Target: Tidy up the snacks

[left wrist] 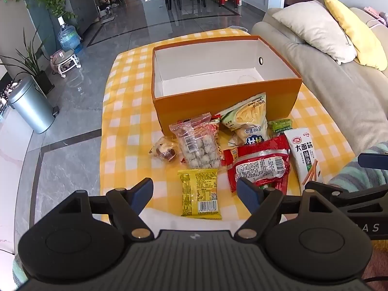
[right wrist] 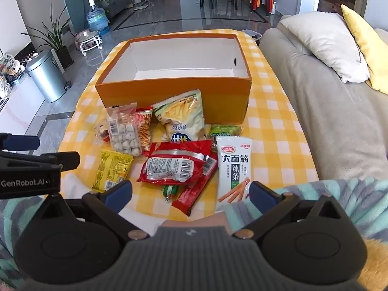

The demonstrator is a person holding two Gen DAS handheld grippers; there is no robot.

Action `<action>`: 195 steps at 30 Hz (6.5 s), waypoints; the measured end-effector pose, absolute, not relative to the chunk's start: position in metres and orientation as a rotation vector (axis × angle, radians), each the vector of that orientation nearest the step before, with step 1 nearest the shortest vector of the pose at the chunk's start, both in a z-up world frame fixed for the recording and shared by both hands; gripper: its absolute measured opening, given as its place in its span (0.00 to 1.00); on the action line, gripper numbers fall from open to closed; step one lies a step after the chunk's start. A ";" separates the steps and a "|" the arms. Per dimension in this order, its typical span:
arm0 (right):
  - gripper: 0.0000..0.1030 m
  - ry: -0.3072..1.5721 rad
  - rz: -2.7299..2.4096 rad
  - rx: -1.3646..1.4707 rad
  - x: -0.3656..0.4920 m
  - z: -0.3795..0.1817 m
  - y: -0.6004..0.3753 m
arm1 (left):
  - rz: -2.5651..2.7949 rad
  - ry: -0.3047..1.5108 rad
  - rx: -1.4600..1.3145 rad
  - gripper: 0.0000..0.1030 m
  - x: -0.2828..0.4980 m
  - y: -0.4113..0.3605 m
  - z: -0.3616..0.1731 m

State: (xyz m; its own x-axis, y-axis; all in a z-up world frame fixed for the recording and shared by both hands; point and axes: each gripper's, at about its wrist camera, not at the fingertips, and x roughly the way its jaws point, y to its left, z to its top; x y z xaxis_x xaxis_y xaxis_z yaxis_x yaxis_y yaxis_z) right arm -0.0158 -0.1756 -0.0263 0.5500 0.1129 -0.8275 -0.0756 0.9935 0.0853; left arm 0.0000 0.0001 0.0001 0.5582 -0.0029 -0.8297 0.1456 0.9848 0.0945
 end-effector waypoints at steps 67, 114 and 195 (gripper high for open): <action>0.96 0.980 0.116 0.023 -0.006 -0.029 -0.168 | -0.088 0.986 0.139 0.89 0.002 0.007 -0.004; 0.88 0.947 0.201 -0.042 0.022 -0.052 -0.170 | -0.178 1.013 0.129 0.74 0.022 0.000 -0.016; 0.33 0.750 0.231 -0.146 0.073 -0.073 -0.149 | -0.027 0.924 -0.046 0.56 0.073 0.012 -0.020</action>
